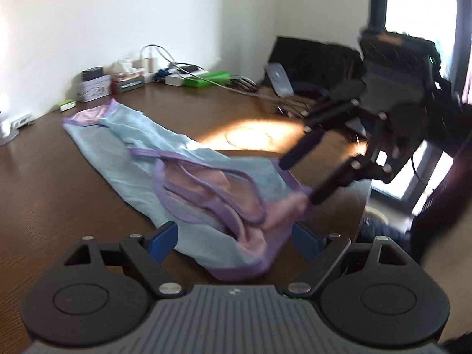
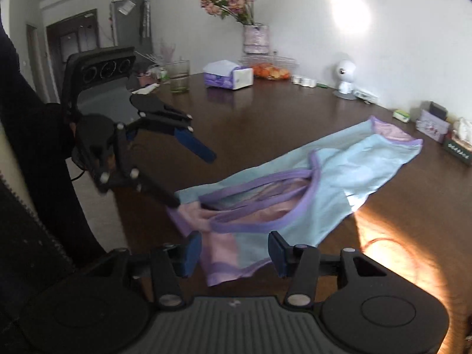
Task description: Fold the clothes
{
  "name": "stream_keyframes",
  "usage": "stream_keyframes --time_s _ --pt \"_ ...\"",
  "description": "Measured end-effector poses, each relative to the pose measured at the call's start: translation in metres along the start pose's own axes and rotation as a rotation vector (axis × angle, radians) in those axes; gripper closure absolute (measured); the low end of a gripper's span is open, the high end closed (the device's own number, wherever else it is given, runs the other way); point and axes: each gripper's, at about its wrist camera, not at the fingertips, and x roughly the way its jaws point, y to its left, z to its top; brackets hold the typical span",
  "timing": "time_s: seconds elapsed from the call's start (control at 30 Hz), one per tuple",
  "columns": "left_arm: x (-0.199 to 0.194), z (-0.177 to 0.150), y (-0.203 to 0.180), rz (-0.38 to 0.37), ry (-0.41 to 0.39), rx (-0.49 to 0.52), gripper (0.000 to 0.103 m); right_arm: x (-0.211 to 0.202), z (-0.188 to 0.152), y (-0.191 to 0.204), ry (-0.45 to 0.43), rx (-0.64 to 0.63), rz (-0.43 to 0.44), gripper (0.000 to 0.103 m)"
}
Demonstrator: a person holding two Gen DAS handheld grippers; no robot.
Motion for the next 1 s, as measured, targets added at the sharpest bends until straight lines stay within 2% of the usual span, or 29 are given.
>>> stream_keyframes --time_s 0.03,0.1,0.13,0.2,0.23,0.3,0.37,0.43,0.5,0.6,0.7,0.77,0.87,1.0 --pt "0.003 -0.003 -0.001 0.011 0.006 -0.006 0.019 0.002 -0.004 0.005 0.0 -0.003 0.012 0.054" --pt "0.008 -0.01 -0.004 0.025 0.015 -0.018 0.03 0.008 -0.011 0.011 0.004 -0.014 0.012 0.055" --pt "0.009 -0.012 -0.004 0.019 0.016 -0.023 0.032 0.011 -0.014 0.012 0.009 -0.016 0.008 0.056" --pt "0.012 -0.015 -0.004 0.015 0.009 -0.032 0.046 0.017 -0.024 0.012 0.02 -0.025 -0.005 0.06" --pt "0.013 -0.016 -0.004 0.022 0.004 -0.034 0.049 0.017 -0.028 0.014 0.009 -0.031 -0.021 0.061" --pt "0.012 -0.014 -0.005 0.028 0.012 -0.037 0.069 0.016 -0.032 0.013 -0.022 0.011 -0.037 0.065" --pt "0.01 -0.013 -0.005 0.025 0.024 -0.053 0.083 0.015 -0.033 0.01 -0.034 0.059 -0.034 0.1" --pt "0.005 -0.015 -0.009 0.01 0.037 -0.06 0.091 0.014 -0.034 0.01 -0.038 0.093 -0.018 0.099" --pt "-0.006 -0.018 -0.018 -0.035 0.049 -0.053 0.094 0.009 -0.036 0.02 -0.027 0.073 0.046 0.1" --pt "-0.027 -0.021 -0.035 -0.109 0.044 -0.018 0.094 -0.008 -0.042 0.043 -0.01 0.018 0.088 0.1" --pt "-0.038 -0.009 -0.029 -0.099 0.005 0.001 0.094 -0.03 -0.04 0.047 -0.048 0.025 0.122 0.1" --pt "-0.035 0.009 -0.007 -0.067 -0.023 0.002 0.094 -0.039 -0.026 0.036 -0.092 0.011 0.093 0.1" --pt "-0.013 0.04 0.04 -0.028 -0.055 -0.008 0.094 -0.034 0.007 0.004 -0.139 -0.029 -0.008 0.1" --pt "0.036 0.078 0.107 0.014 -0.047 -0.075 0.093 0.0 0.055 -0.055 -0.124 -0.046 -0.094 0.1"
